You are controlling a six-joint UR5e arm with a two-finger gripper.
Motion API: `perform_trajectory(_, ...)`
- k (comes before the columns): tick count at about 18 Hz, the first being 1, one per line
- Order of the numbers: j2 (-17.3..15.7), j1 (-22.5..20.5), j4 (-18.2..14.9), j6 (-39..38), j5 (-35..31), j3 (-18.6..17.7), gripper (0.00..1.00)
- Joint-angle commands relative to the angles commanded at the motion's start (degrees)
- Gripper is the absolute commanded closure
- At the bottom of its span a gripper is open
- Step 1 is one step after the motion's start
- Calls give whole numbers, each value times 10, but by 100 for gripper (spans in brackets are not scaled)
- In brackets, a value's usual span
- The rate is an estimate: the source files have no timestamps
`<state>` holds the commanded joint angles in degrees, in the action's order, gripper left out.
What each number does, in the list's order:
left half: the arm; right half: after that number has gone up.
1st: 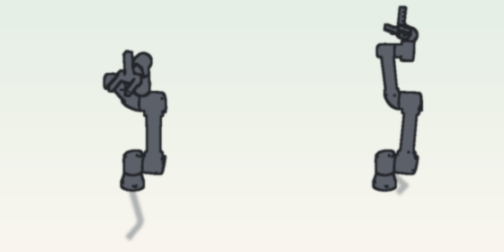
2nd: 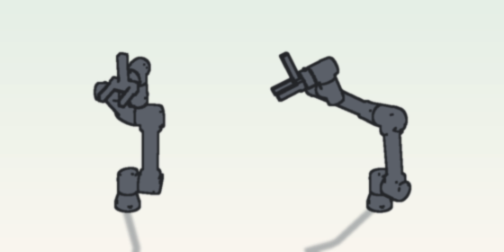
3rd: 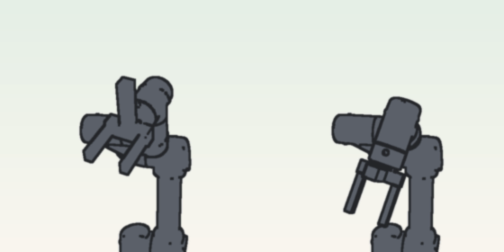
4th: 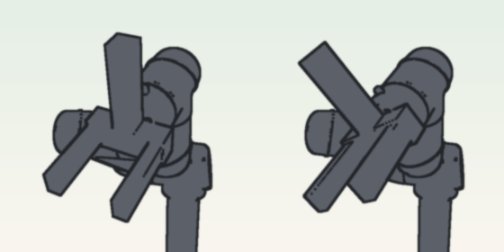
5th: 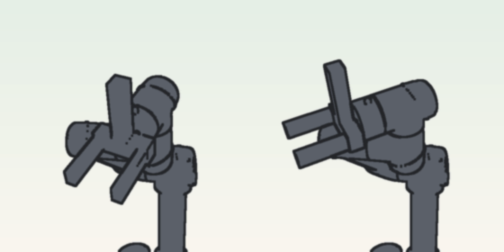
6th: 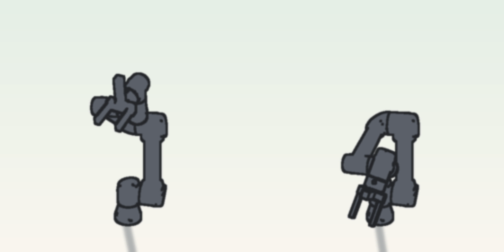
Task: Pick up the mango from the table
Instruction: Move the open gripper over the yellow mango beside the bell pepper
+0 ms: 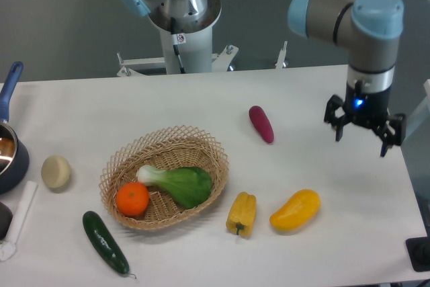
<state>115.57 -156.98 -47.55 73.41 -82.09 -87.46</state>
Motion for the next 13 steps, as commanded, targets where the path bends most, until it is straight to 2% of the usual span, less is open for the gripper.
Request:
perform_trajectory(4, 33, 21, 54, -21, -3, 4, 0)
perform_trajectory(9, 69, 33, 52, 3, -4, 28, 0)
perform_trajectory(13, 80, 33, 49, 32, 0, 26, 0)
